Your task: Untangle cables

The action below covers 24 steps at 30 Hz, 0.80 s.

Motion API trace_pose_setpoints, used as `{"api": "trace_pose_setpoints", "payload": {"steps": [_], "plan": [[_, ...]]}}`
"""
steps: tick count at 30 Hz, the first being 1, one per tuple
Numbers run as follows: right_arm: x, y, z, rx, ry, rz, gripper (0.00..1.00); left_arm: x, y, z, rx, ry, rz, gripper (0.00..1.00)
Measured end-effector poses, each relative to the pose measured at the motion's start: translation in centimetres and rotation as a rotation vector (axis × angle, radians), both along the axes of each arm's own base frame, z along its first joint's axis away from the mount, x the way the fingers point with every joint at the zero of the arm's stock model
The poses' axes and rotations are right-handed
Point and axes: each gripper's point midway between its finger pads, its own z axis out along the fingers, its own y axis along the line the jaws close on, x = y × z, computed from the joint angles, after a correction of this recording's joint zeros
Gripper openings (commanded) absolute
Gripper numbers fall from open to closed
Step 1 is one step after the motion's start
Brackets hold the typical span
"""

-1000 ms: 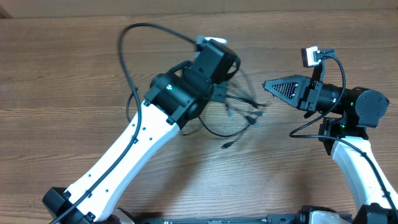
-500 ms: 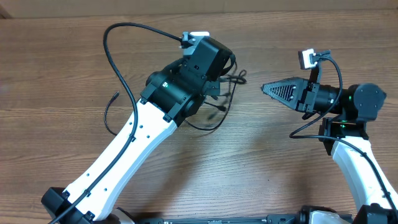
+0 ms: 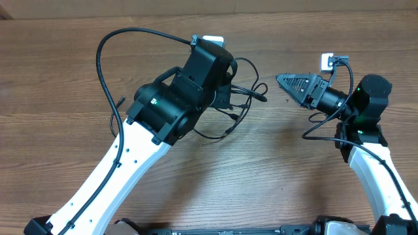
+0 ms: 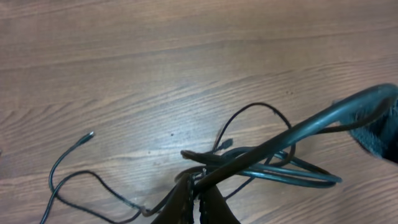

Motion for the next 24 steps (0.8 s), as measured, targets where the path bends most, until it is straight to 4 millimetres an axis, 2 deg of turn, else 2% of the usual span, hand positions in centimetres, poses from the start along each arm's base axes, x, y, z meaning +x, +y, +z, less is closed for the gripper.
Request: {"api": "trace_pose_setpoints", "payload": {"steps": [2,6,11,14,16,17,21,24], "plan": [[0.9,-0.9,-1.1,-0.065,-0.018,-0.073,1.00,-0.1,0.3,-0.1,0.005,0.007,0.005,0.04],[2.0,-2.3,-3.0,-0.242,-0.107,-0.153,1.00,0.0,1.3,0.5,-0.011,0.003,0.032,0.04],[2.3,-3.5,-5.2,-0.464,-0.204,-0.170,1.00,0.4,2.7,1.1,-0.051,0.002,0.100,0.04],[1.6,-3.5,-4.8,-0.548,-0.282,-0.149,1.00,0.8,3.4,1.1,-0.073,0.010,0.139,0.04],[0.7,-3.1,-3.2,-0.579,-0.364,-0.129,1.00,1.0,3.6,1.1,-0.089,0.015,0.151,0.04],[0.0,-2.6,-2.4,-0.594,-0.399,-0.115,1.00,1.0,3.6,1.1,-0.098,0.021,0.152,0.04],[-3.7,2.1,0.2,-0.616,-0.556,0.020,1.00,0.9,3.2,1.1,-0.126,0.040,0.134,0.04],[-5.8,5.5,0.5,-0.638,-0.620,0.106,1.00,0.5,2.6,1.0,-0.148,0.061,0.106,0.04]]}}
